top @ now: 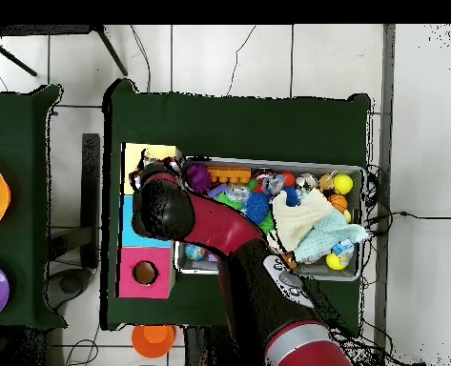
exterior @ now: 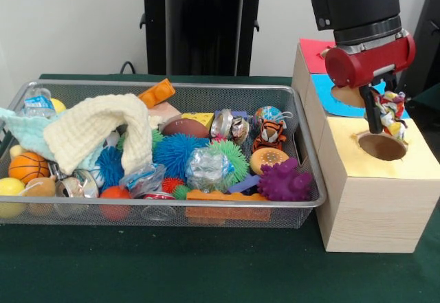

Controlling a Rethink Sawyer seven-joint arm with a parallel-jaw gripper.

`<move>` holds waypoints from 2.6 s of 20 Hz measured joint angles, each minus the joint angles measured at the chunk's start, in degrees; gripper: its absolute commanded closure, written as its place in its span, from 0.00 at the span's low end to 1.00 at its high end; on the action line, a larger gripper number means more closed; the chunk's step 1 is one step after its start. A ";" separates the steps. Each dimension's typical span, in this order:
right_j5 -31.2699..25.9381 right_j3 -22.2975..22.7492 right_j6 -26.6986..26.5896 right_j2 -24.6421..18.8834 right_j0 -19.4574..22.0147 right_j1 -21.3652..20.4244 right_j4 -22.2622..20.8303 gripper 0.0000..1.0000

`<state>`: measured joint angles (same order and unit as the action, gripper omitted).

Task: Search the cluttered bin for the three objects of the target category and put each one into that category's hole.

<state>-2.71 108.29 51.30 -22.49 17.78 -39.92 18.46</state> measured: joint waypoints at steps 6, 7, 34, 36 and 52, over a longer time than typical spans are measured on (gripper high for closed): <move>0.00 0.00 0.00 0.00 -0.36 0.18 0.00 1.00; 0.00 -0.01 0.00 -0.01 -0.42 0.20 0.00 1.00; 0.00 -0.02 0.00 0.83 -3.49 0.47 0.00 1.00; 0.01 -0.07 0.00 1.46 -3.91 0.47 0.01 1.00; 0.00 -0.50 0.00 4.14 -5.52 0.58 0.00 0.00</move>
<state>-2.71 107.79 51.30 -18.34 12.26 -39.34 18.46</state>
